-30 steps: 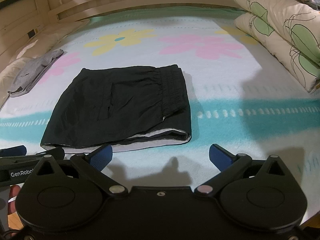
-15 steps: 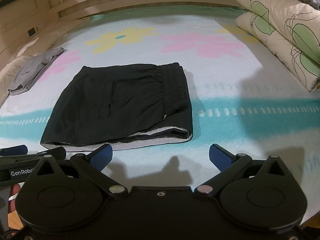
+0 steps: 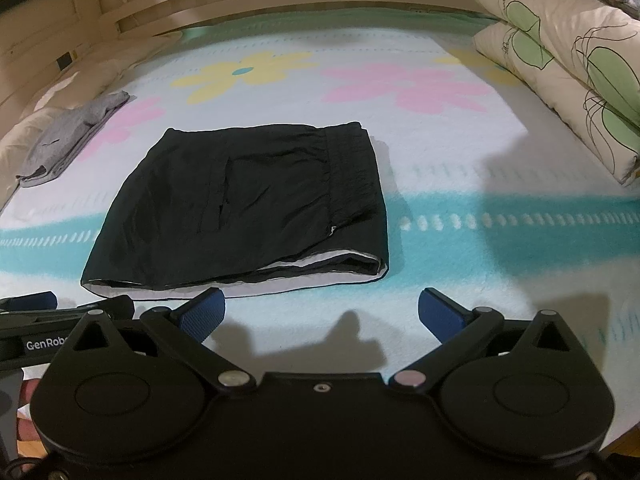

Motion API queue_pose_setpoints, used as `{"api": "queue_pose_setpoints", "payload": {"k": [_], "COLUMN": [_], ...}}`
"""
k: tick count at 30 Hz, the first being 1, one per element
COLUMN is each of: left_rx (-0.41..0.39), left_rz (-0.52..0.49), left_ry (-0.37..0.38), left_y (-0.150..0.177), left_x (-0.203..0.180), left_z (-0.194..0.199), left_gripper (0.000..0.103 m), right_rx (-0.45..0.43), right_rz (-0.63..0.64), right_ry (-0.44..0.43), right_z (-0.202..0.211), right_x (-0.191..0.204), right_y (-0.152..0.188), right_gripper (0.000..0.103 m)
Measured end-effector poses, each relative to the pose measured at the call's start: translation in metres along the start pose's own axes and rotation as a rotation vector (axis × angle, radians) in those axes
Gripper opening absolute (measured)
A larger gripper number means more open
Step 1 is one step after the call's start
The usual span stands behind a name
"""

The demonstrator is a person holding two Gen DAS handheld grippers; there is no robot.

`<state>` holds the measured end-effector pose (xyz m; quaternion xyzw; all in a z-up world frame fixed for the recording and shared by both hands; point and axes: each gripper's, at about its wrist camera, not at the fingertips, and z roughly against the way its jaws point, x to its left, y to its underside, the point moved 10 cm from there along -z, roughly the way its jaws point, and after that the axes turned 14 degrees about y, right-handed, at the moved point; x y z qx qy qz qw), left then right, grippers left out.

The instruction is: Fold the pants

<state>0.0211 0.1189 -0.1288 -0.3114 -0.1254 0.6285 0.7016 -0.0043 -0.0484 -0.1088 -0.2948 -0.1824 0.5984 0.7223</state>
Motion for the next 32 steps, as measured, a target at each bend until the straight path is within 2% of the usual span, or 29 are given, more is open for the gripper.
{"api": "queue_pose_setpoints", "payload": {"k": [6, 15, 18, 32], "left_rx": [0.014, -0.022, -0.026, -0.044], "left_rz": [-0.024, -0.067, -0.087, -0.097], "left_ry": [-0.010, -0.027, -0.055, -0.051], "left_y": [0.001, -0.002, -0.002, -0.003], "left_x": [-0.002, -0.008, -0.010, -0.012], "left_z": [-0.001, 0.006, 0.007, 0.011], "left_gripper": [0.101, 0.101, 0.101, 0.101], "right_rx": [0.001, -0.002, -0.002, -0.002], "right_rz": [0.000, 0.001, 0.000, 0.002], "right_ry": [0.000, -0.002, -0.003, -0.003], "right_z": [0.000, 0.000, 0.000, 0.001], "right_x": [0.000, 0.001, 0.001, 0.001], "right_y": [0.000, 0.000, 0.001, 0.000], "right_gripper": [0.103, 0.103, 0.103, 0.103]}}
